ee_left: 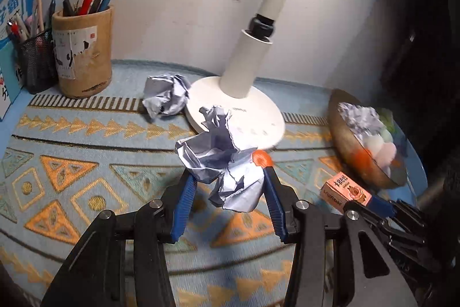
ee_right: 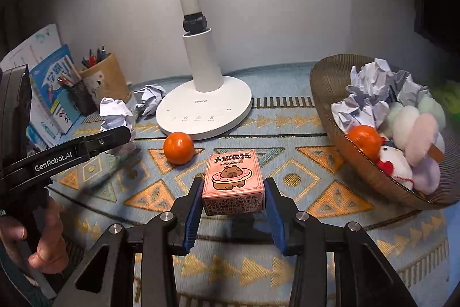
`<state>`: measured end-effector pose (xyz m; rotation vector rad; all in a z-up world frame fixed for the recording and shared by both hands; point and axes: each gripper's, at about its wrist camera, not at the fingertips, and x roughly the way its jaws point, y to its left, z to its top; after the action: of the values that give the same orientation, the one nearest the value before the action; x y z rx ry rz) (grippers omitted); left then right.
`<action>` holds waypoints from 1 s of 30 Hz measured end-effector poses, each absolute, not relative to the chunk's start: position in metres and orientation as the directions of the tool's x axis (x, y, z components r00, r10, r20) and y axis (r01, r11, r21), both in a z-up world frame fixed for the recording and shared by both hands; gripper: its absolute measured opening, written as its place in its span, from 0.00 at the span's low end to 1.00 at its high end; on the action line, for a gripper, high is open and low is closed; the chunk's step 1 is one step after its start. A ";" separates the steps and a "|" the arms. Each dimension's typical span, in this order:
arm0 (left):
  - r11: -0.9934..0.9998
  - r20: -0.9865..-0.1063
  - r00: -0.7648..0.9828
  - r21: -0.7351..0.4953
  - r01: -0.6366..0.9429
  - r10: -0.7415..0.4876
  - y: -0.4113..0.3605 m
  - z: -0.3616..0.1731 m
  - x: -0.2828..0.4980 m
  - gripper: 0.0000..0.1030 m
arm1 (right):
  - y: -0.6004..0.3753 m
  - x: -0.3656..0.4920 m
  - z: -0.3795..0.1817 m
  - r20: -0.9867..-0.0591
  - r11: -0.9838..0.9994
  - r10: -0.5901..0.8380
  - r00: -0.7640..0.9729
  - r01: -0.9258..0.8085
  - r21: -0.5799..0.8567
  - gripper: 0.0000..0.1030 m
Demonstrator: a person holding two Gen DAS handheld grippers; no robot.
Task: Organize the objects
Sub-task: 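Grasp the pink card box with right gripper while left grasps a paper ball, then carry the card box and paper ball to the bowl with both grippers and release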
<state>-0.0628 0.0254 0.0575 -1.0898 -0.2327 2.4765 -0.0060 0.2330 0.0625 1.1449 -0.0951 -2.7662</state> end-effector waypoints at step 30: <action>-0.902 -0.719 -0.570 -0.193 -0.387 0.398 0.038 0.018 0.047 0.43 | 0.257 0.075 0.017 -0.788 -0.977 -0.211 -0.578 0.161 0.144 0.80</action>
<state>0.0468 0.0383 0.0179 -1.1256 -0.0187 2.4479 0.0753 0.2573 0.0167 1.3181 -0.0834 -2.6176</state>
